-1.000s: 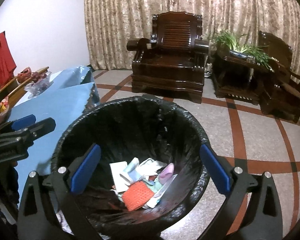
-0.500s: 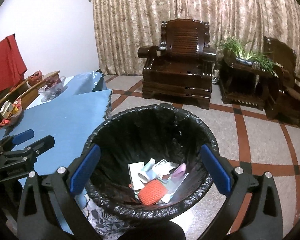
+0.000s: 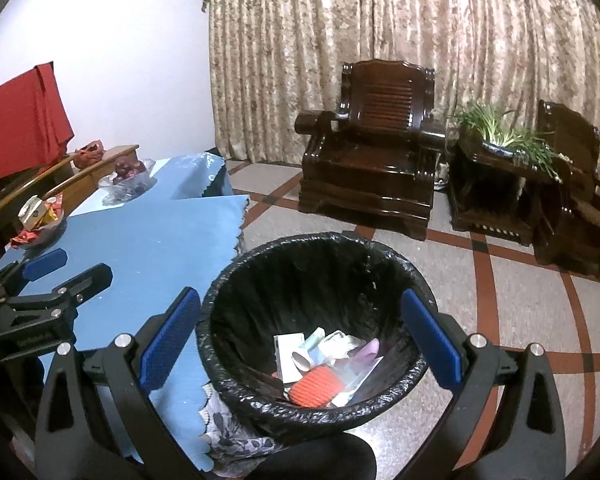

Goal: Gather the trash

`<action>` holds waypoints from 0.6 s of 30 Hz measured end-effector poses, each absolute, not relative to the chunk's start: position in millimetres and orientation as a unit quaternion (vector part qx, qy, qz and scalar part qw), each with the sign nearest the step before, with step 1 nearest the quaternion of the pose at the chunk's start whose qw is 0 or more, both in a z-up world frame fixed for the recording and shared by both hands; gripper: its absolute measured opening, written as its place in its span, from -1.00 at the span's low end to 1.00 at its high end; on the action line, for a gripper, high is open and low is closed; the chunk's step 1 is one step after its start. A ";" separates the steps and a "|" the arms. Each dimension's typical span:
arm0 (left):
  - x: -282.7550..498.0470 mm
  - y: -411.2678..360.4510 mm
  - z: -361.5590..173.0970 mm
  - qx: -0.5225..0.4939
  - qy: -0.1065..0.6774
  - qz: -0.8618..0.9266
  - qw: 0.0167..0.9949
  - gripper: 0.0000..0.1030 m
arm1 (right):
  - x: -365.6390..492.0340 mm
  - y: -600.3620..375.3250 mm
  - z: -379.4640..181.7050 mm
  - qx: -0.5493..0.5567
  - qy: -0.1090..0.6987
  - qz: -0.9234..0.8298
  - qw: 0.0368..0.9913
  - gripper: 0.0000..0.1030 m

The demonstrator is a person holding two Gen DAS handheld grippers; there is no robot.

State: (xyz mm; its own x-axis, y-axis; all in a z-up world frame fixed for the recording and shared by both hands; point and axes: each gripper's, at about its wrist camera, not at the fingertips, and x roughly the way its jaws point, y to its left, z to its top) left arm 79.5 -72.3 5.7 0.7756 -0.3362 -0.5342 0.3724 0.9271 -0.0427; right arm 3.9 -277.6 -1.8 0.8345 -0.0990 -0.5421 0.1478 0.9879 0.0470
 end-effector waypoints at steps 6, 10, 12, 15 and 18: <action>70.9 -67.7 17.8 0.035 0.265 -0.182 0.946 0.88 | -4.9 -268.0 13.2 0.043 0.272 -0.054 0.960 0.90; 63.4 -63.5 25.3 0.032 0.254 -0.181 0.950 0.88 | -11.1 -263.4 21.2 0.041 0.267 -0.049 0.962 0.90; 60.7 -62.4 28.6 0.031 0.250 -0.181 0.951 0.88 | -12.5 -261.9 23.9 0.039 0.265 -0.048 0.962 0.90; 55.8 -62.2 33.3 0.032 0.243 -0.179 0.953 0.88 | -15.8 -259.0 28.2 0.037 0.261 -0.047 0.964 0.90; 53.1 -60.4 37.5 0.031 0.237 -0.180 0.954 0.88 | -18.3 -256.9 32.3 0.034 0.257 -0.045 0.965 0.90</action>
